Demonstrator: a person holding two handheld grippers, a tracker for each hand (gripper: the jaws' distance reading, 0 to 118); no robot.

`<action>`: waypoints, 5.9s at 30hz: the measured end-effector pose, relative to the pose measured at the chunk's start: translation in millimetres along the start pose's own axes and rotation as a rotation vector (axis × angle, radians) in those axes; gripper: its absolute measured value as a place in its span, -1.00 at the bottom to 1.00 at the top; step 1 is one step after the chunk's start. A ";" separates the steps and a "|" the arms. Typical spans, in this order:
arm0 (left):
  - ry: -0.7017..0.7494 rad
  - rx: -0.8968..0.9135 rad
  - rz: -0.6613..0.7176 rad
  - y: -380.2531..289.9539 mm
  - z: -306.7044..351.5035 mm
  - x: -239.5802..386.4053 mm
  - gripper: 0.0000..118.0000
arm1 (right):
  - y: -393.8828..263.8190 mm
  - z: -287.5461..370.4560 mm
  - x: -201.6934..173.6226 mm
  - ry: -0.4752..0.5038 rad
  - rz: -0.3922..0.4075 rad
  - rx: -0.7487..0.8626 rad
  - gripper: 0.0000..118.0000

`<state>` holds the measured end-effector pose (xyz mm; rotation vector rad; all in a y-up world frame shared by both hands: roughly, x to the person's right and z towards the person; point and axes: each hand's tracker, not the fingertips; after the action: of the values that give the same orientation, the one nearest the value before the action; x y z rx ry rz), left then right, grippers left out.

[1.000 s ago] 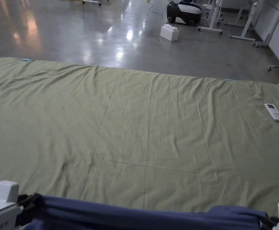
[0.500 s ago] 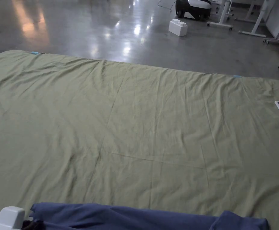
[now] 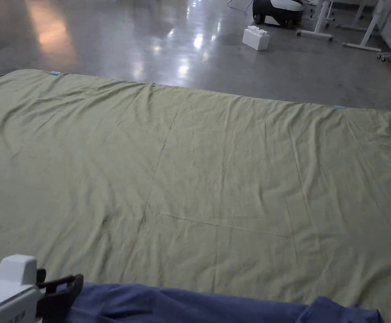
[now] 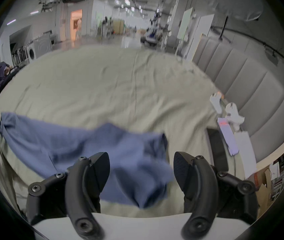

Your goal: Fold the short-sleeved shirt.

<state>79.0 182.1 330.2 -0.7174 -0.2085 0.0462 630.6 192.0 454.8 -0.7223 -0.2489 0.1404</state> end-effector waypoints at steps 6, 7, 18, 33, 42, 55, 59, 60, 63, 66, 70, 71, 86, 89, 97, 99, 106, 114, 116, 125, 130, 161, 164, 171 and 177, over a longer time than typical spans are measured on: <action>0.011 0.187 -0.014 39.5 -1.0 34.5 0.23 | 50.9 17.2 -36.9 -0.016 -0.028 0.338 0.36; 0.027 0.221 -0.025 45.3 2.0 47.1 0.22 | 57.6 19.2 -42.0 -0.013 -0.053 0.374 0.36; 0.114 0.466 -0.065 78.8 18.1 111.3 -0.93 | 101.6 19.5 -69.5 -0.038 -0.170 0.577 -0.93; 0.061 0.266 0.003 59.3 32.8 46.6 -0.99 | 100.3 19.0 -83.3 -0.029 -0.086 0.614 -1.00; -0.127 -0.111 0.139 17.9 14.6 -58.3 -0.78 | 91.3 8.0 -94.4 0.001 -0.058 0.551 -1.00; -0.497 -0.356 0.658 -50.3 -79.2 -135.3 0.57 | 78.8 2.4 -100.3 -0.002 -0.041 0.481 -1.00; -0.677 -0.273 0.858 -66.7 -87.8 -142.4 0.55 | 77.6 3.0 -99.3 -0.010 -0.042 0.465 -1.00; -0.693 -0.287 0.872 -70.1 -91.2 -139.8 0.55 | 77.6 3.1 -99.6 -0.012 -0.041 0.463 -0.99; -0.731 -0.292 0.770 -65.0 -93.8 -125.2 0.51 | 77.7 3.4 -101.9 -0.015 -0.031 0.456 -0.99; -0.719 -0.318 0.680 -56.8 -93.9 -113.1 0.47 | 78.1 2.6 -104.1 -0.014 -0.027 0.450 -0.99; -0.623 -0.366 0.639 -54.0 -94.6 -112.3 -0.26 | 79.0 2.3 -109.2 -0.007 -0.020 0.450 -0.99; -0.578 -0.379 0.601 -54.0 -94.4 -111.7 -0.61 | 79.1 2.2 -110.6 -0.005 -0.017 0.451 -0.99; -0.574 -0.350 0.499 -14.0 -58.6 -111.6 -0.83 | 81.3 1.0 -108.2 0.003 -0.015 0.472 -1.00; -0.535 -0.336 0.476 3.4 -44.0 -117.1 -0.83 | 83.2 0.2 -104.8 0.002 -0.029 0.473 -1.00; -0.296 -0.346 0.358 45.1 7.3 -145.9 -0.83 | 85.8 0.0 -98.2 0.005 -0.046 0.486 -1.00; -0.234 -0.367 0.335 49.6 15.8 -142.6 -0.83 | 85.5 -0.8 -97.5 0.007 -0.050 0.486 -1.00; -0.231 -0.393 0.360 58.6 23.7 -98.1 -0.83 | 82.8 -5.7 -97.3 0.028 -0.082 0.473 -0.99; -0.426 -0.420 0.422 68.0 15.3 -28.1 -0.83 | 76.8 -6.9 -94.4 0.032 -0.090 0.465 -1.00; -0.446 -0.436 0.423 67.0 7.8 -7.1 -0.83 | 75.2 -7.3 -92.1 0.032 -0.095 0.462 -1.00; -0.410 -0.550 0.402 33.7 -60.6 80.8 -0.83 | 68.1 -4.9 -80.9 0.011 -0.108 0.452 -0.99; -0.315 -0.628 0.346 7.5 -95.5 119.1 -0.83 | 63.0 -3.2 -74.9 -0.003 -0.111 0.443 -1.00; -0.253 -0.585 0.123 -3.8 -83.6 140.7 -0.72 | 49.0 -5.1 -63.4 -0.015 -0.131 0.406 -1.00; -0.292 -0.624 0.116 -20.8 -94.8 155.0 -0.74 | 46.3 -6.4 -61.5 -0.015 -0.133 0.399 -0.99; -0.391 -0.550 0.206 -28.7 -105.8 167.7 -0.77 | 42.4 -8.1 -58.6 -0.018 -0.142 0.385 -0.99; -0.436 -0.498 0.268 -35.8 -108.1 164.0 -0.77 | 41.9 -9.5 -58.5 -0.018 -0.138 0.381 -1.00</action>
<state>260.6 103.7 302.9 -1.2259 -0.5512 0.4202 575.2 204.7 409.6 -0.3245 -0.2787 0.0599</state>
